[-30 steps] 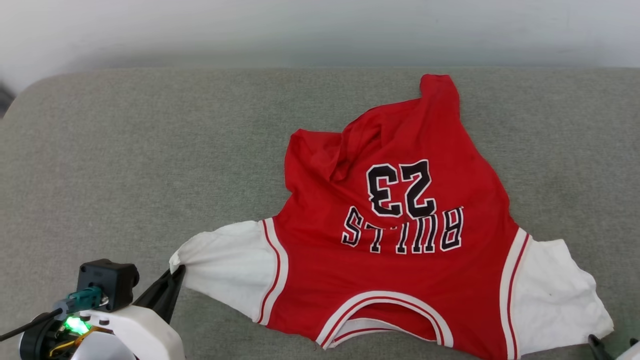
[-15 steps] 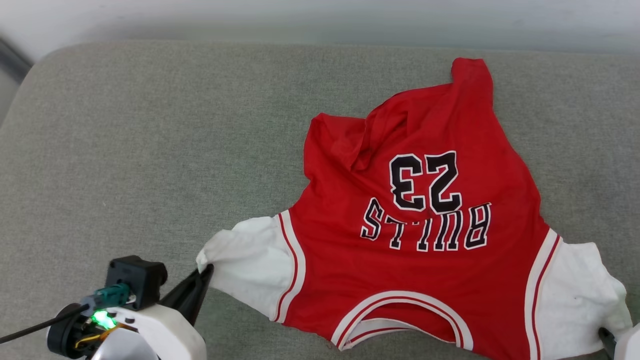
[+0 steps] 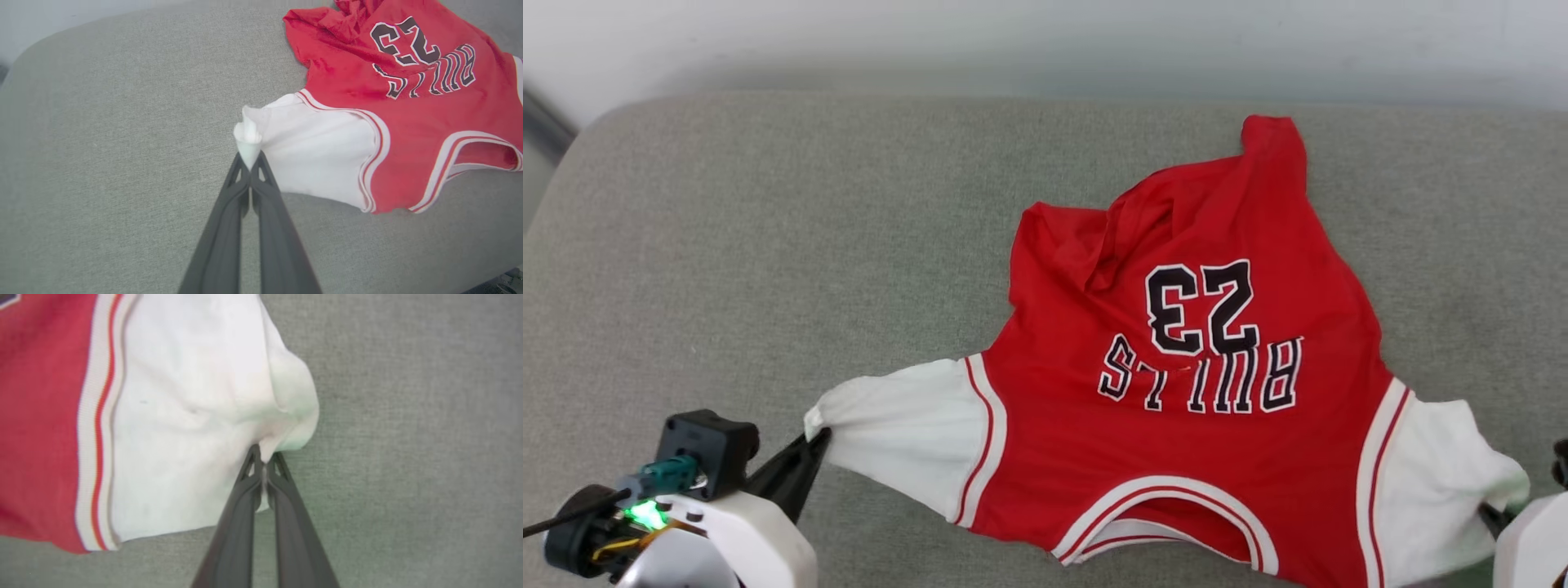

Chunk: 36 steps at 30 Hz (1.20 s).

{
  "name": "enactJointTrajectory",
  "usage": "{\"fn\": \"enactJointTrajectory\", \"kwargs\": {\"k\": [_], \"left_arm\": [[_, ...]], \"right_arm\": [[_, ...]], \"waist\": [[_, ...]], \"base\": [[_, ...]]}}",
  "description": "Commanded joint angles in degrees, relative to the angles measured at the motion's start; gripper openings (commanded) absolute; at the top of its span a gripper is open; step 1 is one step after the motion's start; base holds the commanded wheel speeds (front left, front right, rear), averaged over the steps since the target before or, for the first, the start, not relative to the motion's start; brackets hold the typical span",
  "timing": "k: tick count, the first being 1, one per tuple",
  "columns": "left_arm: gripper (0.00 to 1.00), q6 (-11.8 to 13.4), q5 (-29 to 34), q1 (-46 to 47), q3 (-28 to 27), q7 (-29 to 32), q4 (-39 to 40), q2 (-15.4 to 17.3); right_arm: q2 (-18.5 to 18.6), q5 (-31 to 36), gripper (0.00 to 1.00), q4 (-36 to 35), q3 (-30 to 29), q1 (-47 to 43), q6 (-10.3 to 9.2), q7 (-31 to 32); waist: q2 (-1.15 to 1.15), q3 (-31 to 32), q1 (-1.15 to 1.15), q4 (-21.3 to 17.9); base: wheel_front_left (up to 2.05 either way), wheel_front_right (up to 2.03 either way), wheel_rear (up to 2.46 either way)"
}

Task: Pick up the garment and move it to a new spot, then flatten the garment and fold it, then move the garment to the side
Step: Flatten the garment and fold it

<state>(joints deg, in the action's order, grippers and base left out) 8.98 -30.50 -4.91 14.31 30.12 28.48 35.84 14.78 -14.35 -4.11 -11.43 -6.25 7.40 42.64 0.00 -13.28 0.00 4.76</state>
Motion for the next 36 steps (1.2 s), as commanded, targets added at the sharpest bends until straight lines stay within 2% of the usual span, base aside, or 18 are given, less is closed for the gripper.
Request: {"fn": "enactJointTrajectory", "kwargs": {"k": [1, 11, 13, 15, 18, 20, 26, 29, 36], "left_arm": [[0.0, -0.14, 0.16, -0.51, -0.94, 0.19, 0.75, 0.8], [0.0, -1.21, -1.15, 3.36, -9.69, -0.67, 6.56, 7.08], [0.0, -1.74, -0.77, 4.72, -11.85, -0.85, 7.48, 8.88], [0.0, -1.99, -1.06, 6.65, -13.91, -1.07, 8.23, 10.1], [0.0, -2.86, -1.72, 10.03, -16.37, -1.24, 8.98, 12.05], [0.0, -3.41, -2.18, 12.93, -17.86, -1.81, 9.38, 13.09], [0.0, -4.75, -4.18, 22.0, -20.51, -4.1, 8.2, 14.55], [0.0, -5.66, -5.49, 26.58, -21.39, -4.9, 6.22, 15.38], [0.0, -7.97, -6.7, 37.27, -22.01, -7.91, 0.04, 17.42]], "right_arm": [[1.69, -1.23, 0.0, -2.27, 0.4, 0.84, 0.07, 0.73], [10.95, -13.22, 0.0, -17.75, -2.82, 7.1, 0.07, 9.45], [13.6, -13.45, 0.0, -19.97, -3.12, 9.52, 0.06, 11.08], [14.61, -14.52, 0.0, -20.94, -2.55, 12.36, 0.07, 11.83], [14.9, -16.97, 0.0, -21.53, -2.33, 17.97, 0.07, 13.08], [16.99, -16.56, 0.0, -21.91, -1.86, 21.59, 0.06, 12.81], [17.17, -18.51, 0.0, -19.96, -0.89, 32.0, 0.07, 11.92], [16.6, -19.35, 0.0, -18.54, -0.13, 37.32, 0.07, 11.25], [18.69, -18.08, 0.0, -14.78, 3.62, 48.63, 0.07, 7.86]], "waist": [[0.0, 2.2, 0.0, -1.49], [0.0, 8.69, 0.0, -4.21], [0.0, 9.66, 0.0, -4.56], [0.0, 10.45, 0.0, -4.87], [0.0, 11.58, 0.0, -5.23], [0.0, 11.89, 0.0, -5.41], [0.0, 11.76, 0.0, -5.95], [0.0, 10.47, 0.0, -6.39], [0.0, 4.88, 0.0, -7.55]], "base": [[0.0, 0.0, 0.0], [0.0, 0.0, 0.0], [0.0, 0.0, 0.0], [0.0, 0.0, 0.0], [0.0, 0.0, 0.0], [0.0, 0.0, 0.0], [0.0, 0.0, 0.0], [0.0, 0.0, 0.0], [0.0, 0.0, 0.0]]}}
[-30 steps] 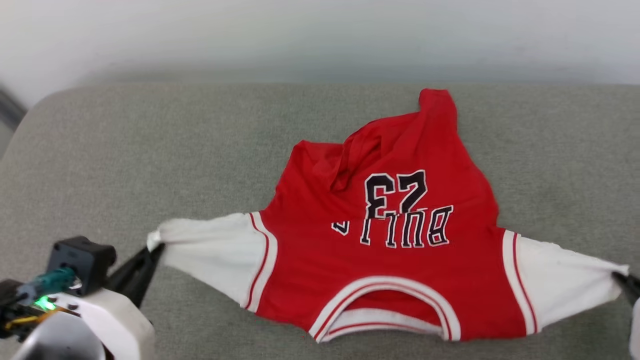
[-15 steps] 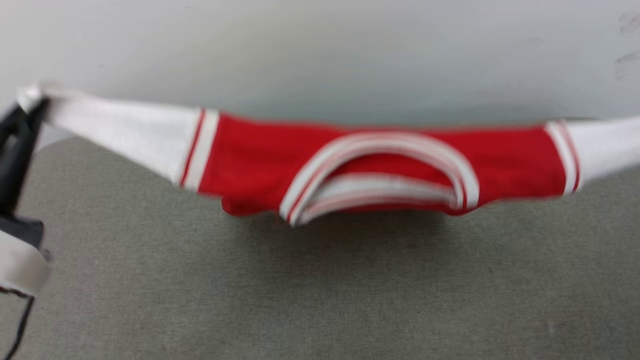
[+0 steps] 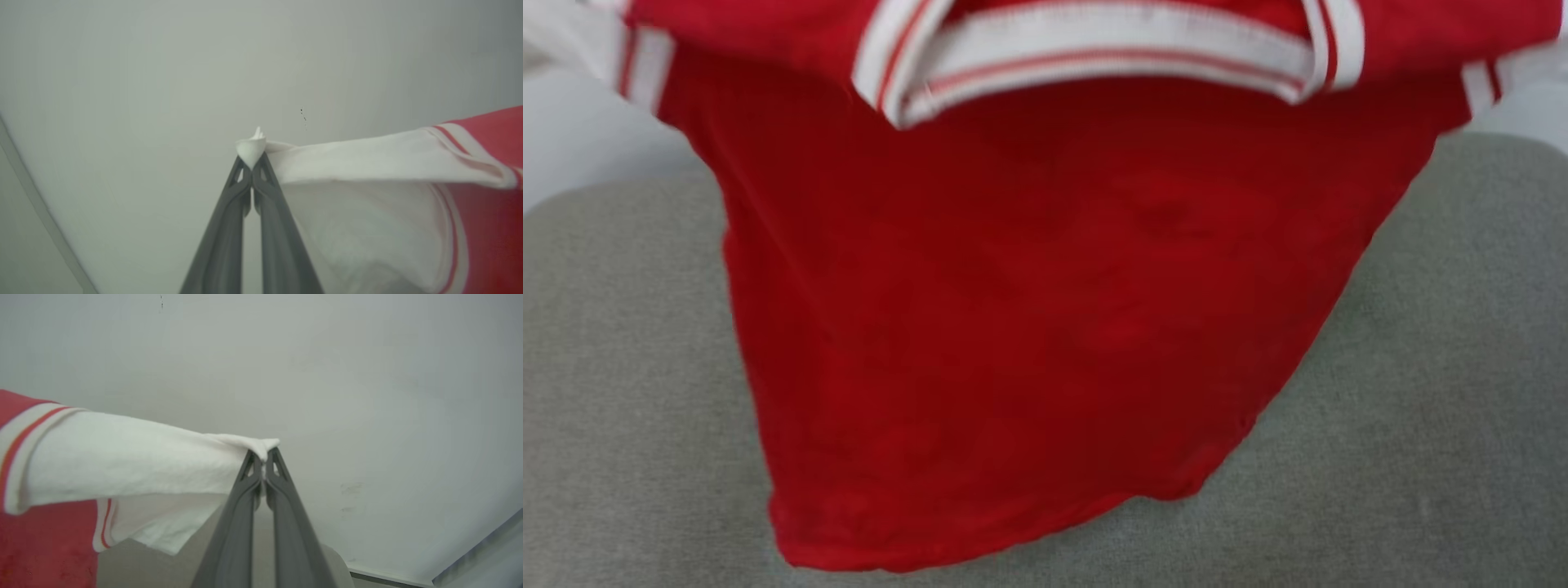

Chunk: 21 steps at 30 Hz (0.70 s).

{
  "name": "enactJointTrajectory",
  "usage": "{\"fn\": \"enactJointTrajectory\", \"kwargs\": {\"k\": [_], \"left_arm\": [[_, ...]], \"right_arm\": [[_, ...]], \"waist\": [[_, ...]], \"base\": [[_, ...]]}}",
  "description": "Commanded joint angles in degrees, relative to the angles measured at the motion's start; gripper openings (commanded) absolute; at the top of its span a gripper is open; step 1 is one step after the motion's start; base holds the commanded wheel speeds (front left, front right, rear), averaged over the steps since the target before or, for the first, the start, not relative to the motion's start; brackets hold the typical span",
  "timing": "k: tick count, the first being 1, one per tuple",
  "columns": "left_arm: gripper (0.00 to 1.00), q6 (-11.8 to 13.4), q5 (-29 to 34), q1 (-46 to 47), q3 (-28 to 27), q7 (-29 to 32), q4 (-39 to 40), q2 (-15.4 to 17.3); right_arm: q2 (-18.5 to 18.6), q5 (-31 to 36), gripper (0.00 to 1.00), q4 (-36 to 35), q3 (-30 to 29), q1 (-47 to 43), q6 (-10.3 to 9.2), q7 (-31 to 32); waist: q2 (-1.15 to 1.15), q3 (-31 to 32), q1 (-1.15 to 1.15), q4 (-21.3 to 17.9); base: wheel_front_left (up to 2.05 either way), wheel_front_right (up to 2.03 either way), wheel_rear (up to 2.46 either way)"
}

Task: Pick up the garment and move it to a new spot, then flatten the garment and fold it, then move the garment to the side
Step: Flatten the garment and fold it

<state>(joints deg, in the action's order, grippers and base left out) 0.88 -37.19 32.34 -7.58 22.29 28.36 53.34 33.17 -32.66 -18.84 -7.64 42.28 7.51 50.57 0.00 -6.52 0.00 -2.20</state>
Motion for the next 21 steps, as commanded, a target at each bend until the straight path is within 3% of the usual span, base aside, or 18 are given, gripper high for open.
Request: {"fn": "enactJointTrajectory", "kwargs": {"k": [1, 5, 12, 21], "left_arm": [[0.0, -0.3, -0.32, 2.24, 0.28, -0.53, -1.21, 0.11], [0.0, -2.39, -0.65, 11.69, 2.6, -2.45, -7.02, 0.76], [0.0, -4.28, 2.18, 30.08, 9.35, -4.86, -20.49, -1.28], [0.0, -5.78, 8.41, 51.91, 16.96, -11.58, -39.76, -7.66]], "right_arm": [[0.5, 0.52, 0.0, 0.82, 0.47, 2.45, -0.05, -0.91], [-0.09, 1.96, 0.0, 5.62, 4.18, 11.93, -0.04, -5.08], [-1.05, 6.12, 0.0, 15.83, 10.67, 26.98, -0.04, -12.12], [-4.5, 11.52, 0.0, 29.98, 13.48, 39.6, -0.06, -20.52]], "waist": [[0.0, -3.13, 0.0, -0.73], [0.0, -8.16, 0.0, -1.86], [0.0, -16.96, 0.0, -2.72], [0.0, -25.19, 0.0, -2.93]], "base": [[0.0, 0.0, 0.0], [0.0, 0.0, 0.0], [0.0, 0.0, 0.0], [0.0, 0.0, 0.0]]}}
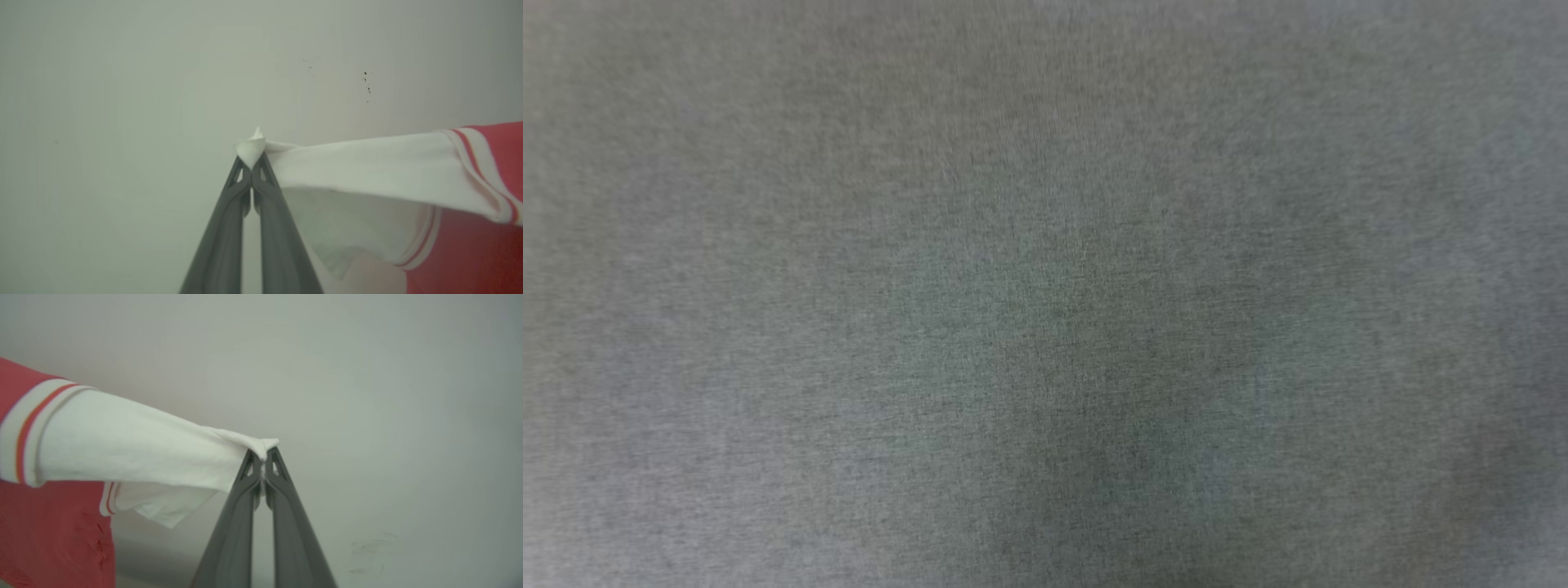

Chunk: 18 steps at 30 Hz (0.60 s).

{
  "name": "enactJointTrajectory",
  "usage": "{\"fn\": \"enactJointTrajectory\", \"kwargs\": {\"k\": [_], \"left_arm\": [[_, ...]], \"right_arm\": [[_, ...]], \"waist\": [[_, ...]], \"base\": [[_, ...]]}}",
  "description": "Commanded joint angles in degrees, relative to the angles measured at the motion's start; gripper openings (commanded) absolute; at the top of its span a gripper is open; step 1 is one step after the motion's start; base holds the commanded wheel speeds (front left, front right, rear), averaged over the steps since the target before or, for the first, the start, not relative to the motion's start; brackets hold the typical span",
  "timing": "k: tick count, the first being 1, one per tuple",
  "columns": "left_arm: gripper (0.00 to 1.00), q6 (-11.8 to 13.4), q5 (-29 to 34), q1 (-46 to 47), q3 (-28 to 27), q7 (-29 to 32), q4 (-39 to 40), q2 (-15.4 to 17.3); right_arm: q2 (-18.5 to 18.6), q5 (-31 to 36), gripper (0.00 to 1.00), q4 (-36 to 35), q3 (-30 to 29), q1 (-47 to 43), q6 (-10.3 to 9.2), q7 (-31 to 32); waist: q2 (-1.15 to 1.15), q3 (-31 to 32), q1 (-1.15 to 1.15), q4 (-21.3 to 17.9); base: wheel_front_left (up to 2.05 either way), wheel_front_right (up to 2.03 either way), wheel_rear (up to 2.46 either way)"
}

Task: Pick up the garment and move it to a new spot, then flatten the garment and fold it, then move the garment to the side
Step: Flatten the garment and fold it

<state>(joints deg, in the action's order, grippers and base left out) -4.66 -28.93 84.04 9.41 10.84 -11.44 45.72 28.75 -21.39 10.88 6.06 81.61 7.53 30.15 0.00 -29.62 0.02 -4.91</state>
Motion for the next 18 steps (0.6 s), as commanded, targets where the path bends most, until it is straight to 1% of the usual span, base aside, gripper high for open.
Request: {"fn": "enactJointTrajectory", "kwargs": {"k": [1, 5, 9, 12, 15, 18], "left_arm": [[0.0, -0.14, 0.51, 1.63, 0.48, -1.4, -1.74, -1.11], [0.0, -0.56, 1.49, 5.8, 2.07, -5.17, -7.56, -3.98], [0.0, -0.95, 1.61, 4.86, 3.82, -8.39, -11.79, -6.31], [0.0, -1.25, 1.23, 1.35, 5.06, -10.64, -14.46, -7.92], [0.0, -1.4, 1.04, -3.53, 6.45, -13.11, -16.48, -9.48], [0.0, -1.46, 0.8, -9.76, 7.56, -15.3, -17.79, -10.08]], "right_arm": [[-0.76, 1.07, 0.0, 1.8, -0.51, 1.11, -0.08, -1.45], [-3.57, 3.61, 0.0, 7.02, -1.14, 4.02, -0.08, -6.05], [-6.09, 5.39, 0.0, 11.43, -1.06, 3.67, -0.07, -9.98], [-6.97, 5.55, 0.0, 13.99, 0.21, 1.22, -0.07, -10.98], [-6.55, 5.2, 0.0, 15.58, 1.85, -2.5, -0.07, -11.35], [-5.85, 4.14, 0.0, 16.48, 3.57, -7.8, -0.07, -10.67]], "waist": [[0.0, -2.64, -0.02, 0.07], [0.0, -5.89, -0.02, 0.71], [0.0, -7.32, -0.02, 1.62], [0.0, -7.37, -0.02, 2.41], [0.0, -6.15, -0.02, 3.29], [0.0, -3.98, -0.02, 3.9]], "base": [[0.0, 0.0, 0.0], [0.0, 0.0, 0.0], [0.0, 0.0, 0.0], [0.0, 0.0, 0.0], [0.0, 0.0, 0.0], [0.0, 0.0, 0.0]]}}
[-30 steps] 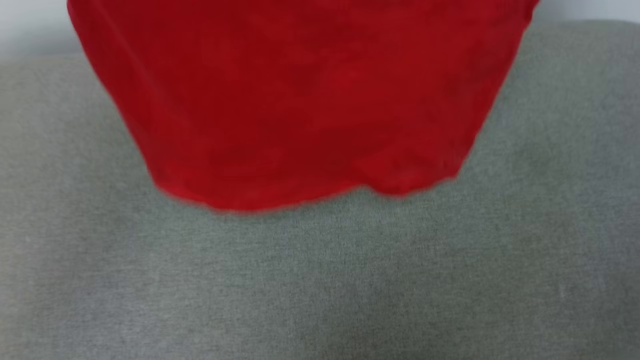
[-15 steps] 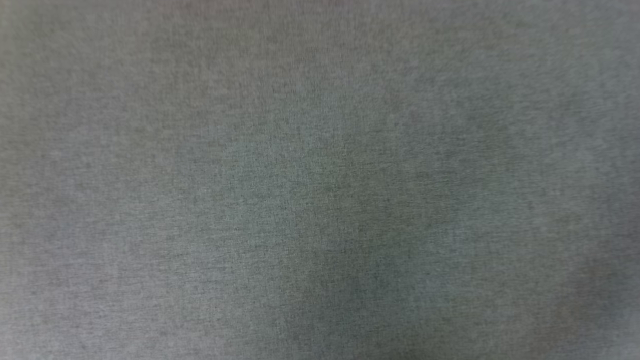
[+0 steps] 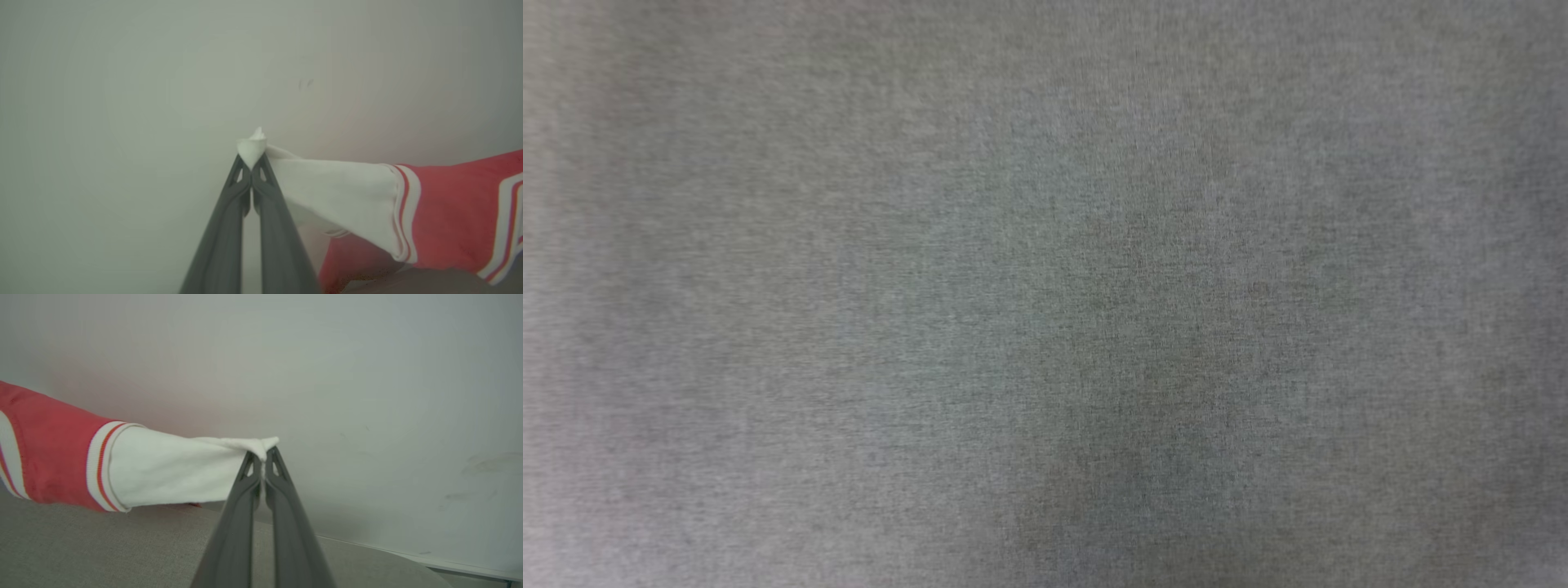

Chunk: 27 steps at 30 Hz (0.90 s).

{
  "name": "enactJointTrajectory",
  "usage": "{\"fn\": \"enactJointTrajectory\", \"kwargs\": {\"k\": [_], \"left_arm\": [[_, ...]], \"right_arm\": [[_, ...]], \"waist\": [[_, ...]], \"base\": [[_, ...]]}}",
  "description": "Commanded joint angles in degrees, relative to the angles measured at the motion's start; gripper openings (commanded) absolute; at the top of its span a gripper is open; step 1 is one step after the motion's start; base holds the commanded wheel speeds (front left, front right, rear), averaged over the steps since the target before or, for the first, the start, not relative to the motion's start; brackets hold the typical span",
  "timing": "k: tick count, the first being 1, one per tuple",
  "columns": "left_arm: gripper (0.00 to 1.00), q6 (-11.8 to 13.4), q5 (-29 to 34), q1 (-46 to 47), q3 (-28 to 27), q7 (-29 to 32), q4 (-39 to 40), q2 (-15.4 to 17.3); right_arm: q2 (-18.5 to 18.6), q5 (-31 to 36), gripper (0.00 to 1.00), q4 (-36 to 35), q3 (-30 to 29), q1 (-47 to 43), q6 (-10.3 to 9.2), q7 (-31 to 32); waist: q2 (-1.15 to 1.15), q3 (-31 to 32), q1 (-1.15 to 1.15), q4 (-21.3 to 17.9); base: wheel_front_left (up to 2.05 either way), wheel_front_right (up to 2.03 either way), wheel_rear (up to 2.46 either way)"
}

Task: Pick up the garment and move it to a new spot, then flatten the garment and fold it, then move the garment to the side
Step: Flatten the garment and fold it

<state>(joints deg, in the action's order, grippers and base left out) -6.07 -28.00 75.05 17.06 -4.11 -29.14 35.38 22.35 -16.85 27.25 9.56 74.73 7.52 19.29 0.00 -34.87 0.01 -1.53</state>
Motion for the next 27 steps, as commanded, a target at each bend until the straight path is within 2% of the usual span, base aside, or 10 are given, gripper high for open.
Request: {"fn": "enactJointTrajectory", "kwargs": {"k": [1, 6, 14, 20, 27], "left_arm": [[0.0, -0.05, -0.13, -3.29, 0.45, -0.78, -0.37, -0.01], [0.0, 0.6, -0.32, -15.84, 2.6, -1.62, 0.3, 0.01], [0.0, 4.03, -1.88, -36.6, 5.73, 5.28, 8.84, 2.36], [0.0, 7.05, -4.82, -50.73, 6.14, 11.09, 17.3, 5.83], [0.0, 9.13, -7.65, -63.8, 7.24, 15.6, 23.21, 9.41]], "right_arm": [[0.93, -0.63, 0.0, 0.24, 0.73, -3.02, -0.06, 0.47], [3.31, -3.69, 0.0, -0.23, 3.1, -13.9, -0.06, 2.86], [8.25, -9.72, 0.0, -5.46, 4.93, -30.95, -0.07, 7.41], [10.07, -12.47, 0.0, -8.4, 2.62, -43.23, -0.08, 13.81], [9.44, -14.73, 0.0, -13.55, -2.09, -56.33, -0.08, 20.1]], "waist": [[0.0, 2.13, -0.01, 0.72], [0.0, 7.32, -0.01, 1.34], [0.0, 15.49, -0.01, 1.9], [0.0, 20.09, -0.01, 1.78], [0.0, 24.92, -0.01, 1.54]], "base": [[0.0, 0.0, 0.0], [0.0, 0.0, 0.0], [0.0, 0.0, 0.0], [0.0, 0.0, 0.0], [0.0, 0.0, 0.0]]}}
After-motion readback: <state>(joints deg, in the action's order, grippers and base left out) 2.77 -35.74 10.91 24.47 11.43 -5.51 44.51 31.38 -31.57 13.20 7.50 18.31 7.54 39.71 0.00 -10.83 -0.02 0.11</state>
